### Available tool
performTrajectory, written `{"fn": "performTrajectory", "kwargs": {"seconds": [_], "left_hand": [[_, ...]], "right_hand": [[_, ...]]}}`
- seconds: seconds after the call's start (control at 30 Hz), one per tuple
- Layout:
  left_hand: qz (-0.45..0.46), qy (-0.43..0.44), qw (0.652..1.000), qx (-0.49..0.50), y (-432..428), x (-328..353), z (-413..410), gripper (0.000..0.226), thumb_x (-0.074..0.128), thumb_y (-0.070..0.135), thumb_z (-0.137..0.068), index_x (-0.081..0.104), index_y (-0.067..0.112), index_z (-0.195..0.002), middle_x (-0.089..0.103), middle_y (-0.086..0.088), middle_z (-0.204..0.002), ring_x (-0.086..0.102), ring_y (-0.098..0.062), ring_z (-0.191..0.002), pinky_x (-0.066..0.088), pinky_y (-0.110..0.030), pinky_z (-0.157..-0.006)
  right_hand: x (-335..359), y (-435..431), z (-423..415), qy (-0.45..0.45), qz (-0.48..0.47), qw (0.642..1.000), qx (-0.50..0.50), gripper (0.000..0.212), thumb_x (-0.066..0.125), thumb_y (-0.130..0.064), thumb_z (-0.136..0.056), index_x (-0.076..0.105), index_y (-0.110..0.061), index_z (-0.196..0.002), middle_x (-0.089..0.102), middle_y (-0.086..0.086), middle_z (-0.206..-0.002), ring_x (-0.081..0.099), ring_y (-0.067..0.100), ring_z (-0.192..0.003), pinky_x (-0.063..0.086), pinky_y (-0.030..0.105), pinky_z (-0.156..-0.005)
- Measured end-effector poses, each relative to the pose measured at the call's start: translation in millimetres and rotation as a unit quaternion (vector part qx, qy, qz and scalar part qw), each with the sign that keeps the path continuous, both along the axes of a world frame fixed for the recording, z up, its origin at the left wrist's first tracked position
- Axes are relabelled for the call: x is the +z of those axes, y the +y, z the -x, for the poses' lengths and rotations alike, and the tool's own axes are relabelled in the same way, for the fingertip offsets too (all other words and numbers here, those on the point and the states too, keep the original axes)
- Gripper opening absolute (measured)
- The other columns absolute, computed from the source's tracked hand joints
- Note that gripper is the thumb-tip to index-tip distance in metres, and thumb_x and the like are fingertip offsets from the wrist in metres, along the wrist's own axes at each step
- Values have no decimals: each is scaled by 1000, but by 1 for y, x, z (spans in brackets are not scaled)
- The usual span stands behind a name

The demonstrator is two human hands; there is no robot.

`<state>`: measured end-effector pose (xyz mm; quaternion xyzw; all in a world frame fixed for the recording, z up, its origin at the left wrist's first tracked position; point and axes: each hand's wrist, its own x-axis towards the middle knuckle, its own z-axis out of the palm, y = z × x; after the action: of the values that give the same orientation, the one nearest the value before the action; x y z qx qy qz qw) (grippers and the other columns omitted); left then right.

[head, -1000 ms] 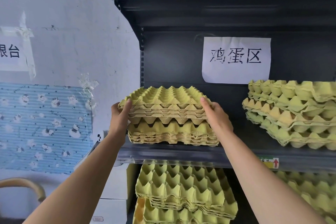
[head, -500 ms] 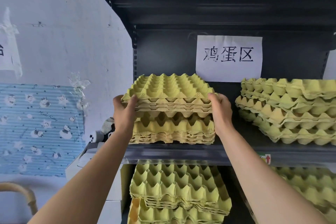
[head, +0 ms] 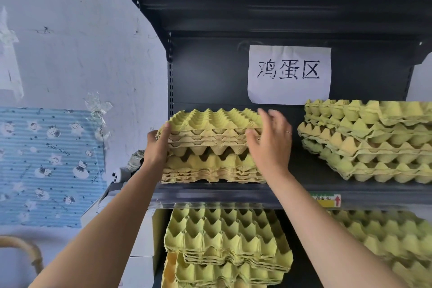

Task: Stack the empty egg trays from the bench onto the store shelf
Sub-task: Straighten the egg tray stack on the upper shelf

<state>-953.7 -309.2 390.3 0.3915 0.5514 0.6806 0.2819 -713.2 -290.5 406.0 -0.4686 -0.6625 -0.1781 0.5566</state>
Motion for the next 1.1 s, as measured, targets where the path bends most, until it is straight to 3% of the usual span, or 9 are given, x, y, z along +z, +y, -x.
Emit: {"fn": "performTrajectory", "kwargs": {"seconds": [0.1, 0.2, 0.33, 0.47, 0.67, 0.77, 0.87, 1.0, 1.1], "left_hand": [[10, -9, 999, -31, -1, 8, 2, 66, 50, 63, -83, 39, 16, -129, 52, -15, -121, 56, -30, -102, 48, -37, -76], [12, -12, 997, -72, -6, 17, 5, 67, 55, 59, -83, 49, 6, -124, 62, -11, -99, 63, -15, -71, 47, -26, -52], [34, -17, 985, -167, -9, 25, 13, 50, 54, 51, -87, 65, 5, -101, 71, -14, -87, 70, -20, -68, 53, -26, -52], [19, 1, 993, -115, -8, 25, 15, 23, 55, 31, -89, 59, 9, -85, 64, -10, -78, 63, -14, -54, 48, -21, -44], [-79, 23, 990, -118, -24, 18, 5, 54, 60, 40, -87, 43, 17, -133, 60, -9, -113, 61, -23, -99, 50, -34, -79], [-106, 109, 980, -131, -43, 6, 13, 57, 57, 53, -83, 41, 37, -134, 48, -13, -132, 50, -28, -119, 42, -53, -99], [-113, 287, 951, -30, -57, -10, 26, 69, 67, 32, -83, 28, 39, -140, 24, -11, -144, 35, -29, -129, 33, -52, -107], [-59, 535, 839, 82, -65, -8, 31, 108, 77, 27, -73, -6, 39, -141, 5, -6, -157, 12, -28, -142, 19, -49, -112], [-84, 621, 772, 109, -67, 1, 24, 109, 78, 20, -70, -3, 33, -143, 17, -2, -156, 14, -28, -143, 20, -48, -113]], "right_hand": [[-3, -14, 26, -144, -38, 989, 13, 46, 65, -33, -83, 56, -19, -125, 51, 10, -133, 47, 32, -120, 44, 46, -93], [-8, -17, 48, -263, 8, 965, -19, 71, 65, -46, -81, 34, -27, -143, 43, 6, -141, 38, 31, -130, 29, 54, -104], [4, -7, 67, -327, 61, 940, -78, 94, 71, -37, -80, 7, -33, -149, 25, 9, -153, 20, 35, -141, 0, 68, -106], [14, -1, 74, -349, 80, 931, -68, 63, 68, -16, -83, 33, -27, -134, 50, 10, -132, 41, 37, -126, 27, 60, -104], [4, -6, 64, -297, -37, 954, -19, 52, 70, 5, -69, 55, -17, -113, 57, 9, -104, 58, 29, -90, 41, 50, -88], [14, -5, 49, -285, -48, 957, -19, 53, 70, 0, -73, 53, -17, -120, 58, 9, -111, 58, 28, -98, 37, 52, -98], [20, -6, 30, -280, -47, 959, 8, 55, 73, 0, -73, 53, -15, -122, 58, 10, -114, 59, 29, -102, 26, 58, -108], [11, -12, 13, -264, -68, 960, 58, 57, 75, 13, -64, 58, -9, -114, 60, 13, -102, 62, 31, -92, 23, 59, -107], [5, -15, 4, -260, -69, 958, 97, 53, 67, 21, -64, 59, -6, -109, 59, 15, -101, 60, 33, -92, 38, 60, -102]]}}
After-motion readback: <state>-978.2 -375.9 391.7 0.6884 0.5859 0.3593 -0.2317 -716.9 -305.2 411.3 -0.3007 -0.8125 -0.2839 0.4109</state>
